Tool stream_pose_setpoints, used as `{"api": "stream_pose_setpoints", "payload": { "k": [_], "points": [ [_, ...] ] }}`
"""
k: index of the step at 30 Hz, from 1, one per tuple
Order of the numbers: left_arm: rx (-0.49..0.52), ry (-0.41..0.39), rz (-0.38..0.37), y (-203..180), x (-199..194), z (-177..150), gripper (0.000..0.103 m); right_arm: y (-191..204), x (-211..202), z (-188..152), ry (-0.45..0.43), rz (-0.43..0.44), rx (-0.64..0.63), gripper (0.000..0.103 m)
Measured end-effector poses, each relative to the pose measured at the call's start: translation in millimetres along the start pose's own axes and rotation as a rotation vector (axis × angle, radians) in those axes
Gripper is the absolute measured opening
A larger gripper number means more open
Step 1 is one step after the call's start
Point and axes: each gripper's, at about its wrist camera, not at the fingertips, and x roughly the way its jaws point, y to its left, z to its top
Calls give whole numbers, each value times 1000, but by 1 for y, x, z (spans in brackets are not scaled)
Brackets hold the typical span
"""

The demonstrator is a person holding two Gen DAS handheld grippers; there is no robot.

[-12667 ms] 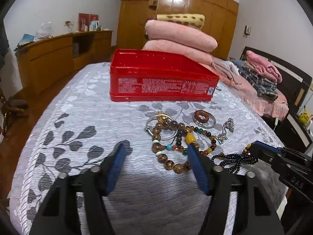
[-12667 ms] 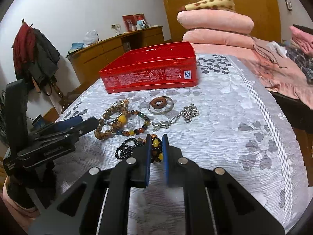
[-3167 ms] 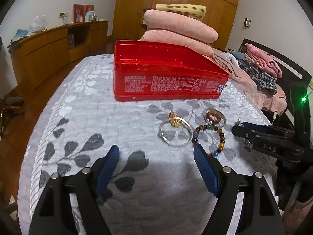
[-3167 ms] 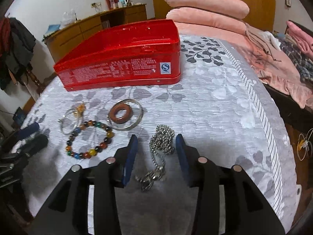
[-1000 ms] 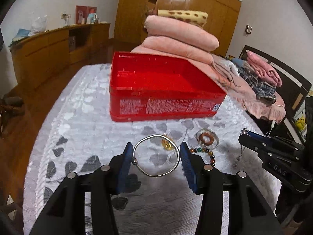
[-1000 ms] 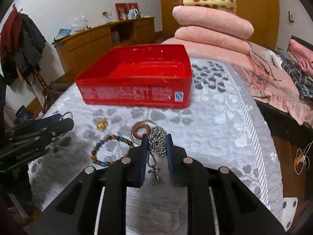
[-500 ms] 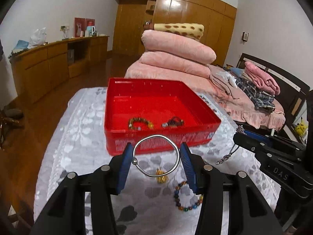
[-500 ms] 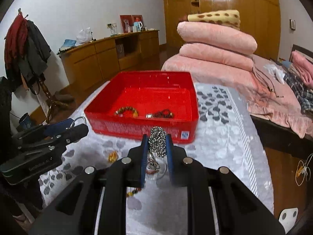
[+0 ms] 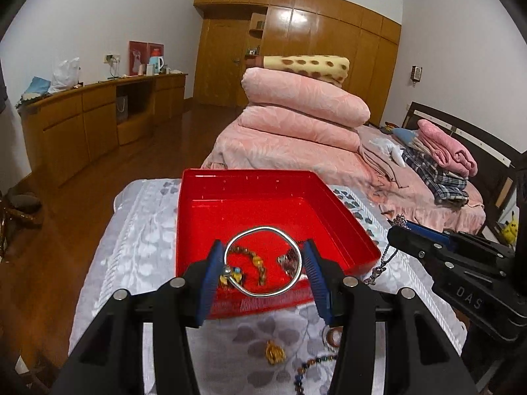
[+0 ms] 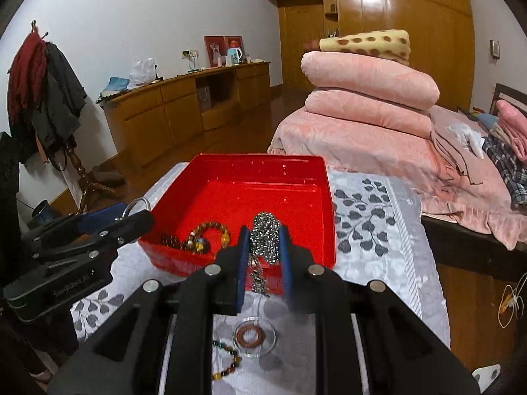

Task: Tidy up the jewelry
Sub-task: 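Lift the chain and bangle and carry both over the red tin, then open both grippers over the tin and withdraw toward the remaining jewelry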

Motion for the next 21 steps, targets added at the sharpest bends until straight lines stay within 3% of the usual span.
{"api": "stream_pose_setpoints", "payload": {
  "k": [12,21],
  "points": [
    [-14,25,21,6,45,18,49,-7,41,32,9,12,11,17],
    [-19,45,36,11,76,25,49,-14,79,37,52,11,23,17]
  ]
}}
